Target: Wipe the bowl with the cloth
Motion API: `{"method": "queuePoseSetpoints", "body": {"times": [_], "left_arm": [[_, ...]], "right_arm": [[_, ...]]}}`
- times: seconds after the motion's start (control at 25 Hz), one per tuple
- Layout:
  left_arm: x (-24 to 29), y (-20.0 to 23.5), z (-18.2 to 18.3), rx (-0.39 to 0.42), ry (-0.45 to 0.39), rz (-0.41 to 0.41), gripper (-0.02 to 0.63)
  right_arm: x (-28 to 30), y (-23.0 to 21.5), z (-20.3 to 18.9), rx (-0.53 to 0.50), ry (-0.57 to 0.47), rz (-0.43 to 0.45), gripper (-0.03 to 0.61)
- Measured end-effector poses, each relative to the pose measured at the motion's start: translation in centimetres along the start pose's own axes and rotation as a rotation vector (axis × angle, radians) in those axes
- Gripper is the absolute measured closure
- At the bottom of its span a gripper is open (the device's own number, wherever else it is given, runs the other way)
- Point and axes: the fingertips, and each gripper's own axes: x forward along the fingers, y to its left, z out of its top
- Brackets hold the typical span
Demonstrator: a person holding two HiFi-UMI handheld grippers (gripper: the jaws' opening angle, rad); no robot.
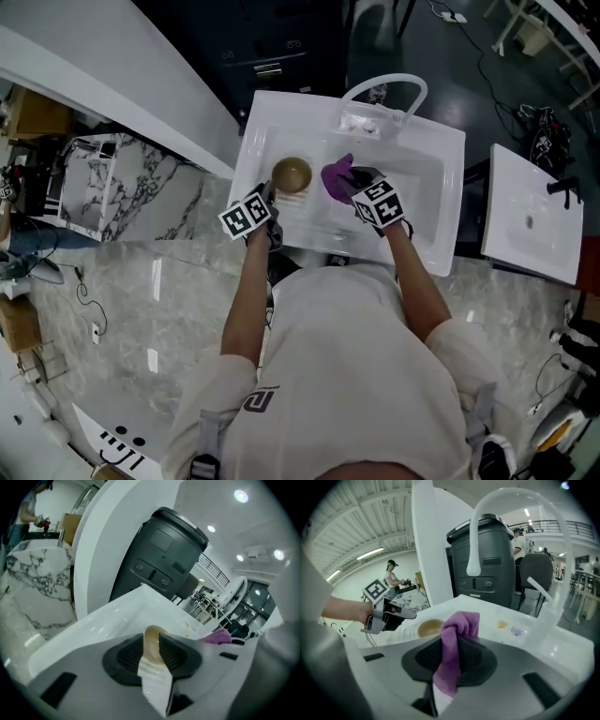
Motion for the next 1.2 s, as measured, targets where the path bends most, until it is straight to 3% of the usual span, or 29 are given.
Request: {"method": "queuePoseSetpoints", "body": {"times": [0.12, 0.56, 0.72, 1.2], "left_arm": [[-1.1, -0.6, -0.1, 0.072, -0.035, 0.016, 0.515], [-2.8, -4.1, -2.1, 0.499, -0.053, -0.028, 0.523], [-2.9, -4.4, -3.3, 0.509, -0.019, -0.068, 0.603], [-3.0, -4.4, -4.5, 0.522, -0.009, -0.079, 0.607]], "right_arm": [[0.4, -0.1, -0.3, 0.083, -0.017, -0.015, 0.517], [2.1, 2.2, -1.1, 0.087, -0.015, 0.004, 0.516], [2.5, 3.0, -1.3, 0.064, -0.006, 0.005, 0.515], [3.1, 4.3, -1.9, 0.026, 0.022, -0.006, 0.515]]}}
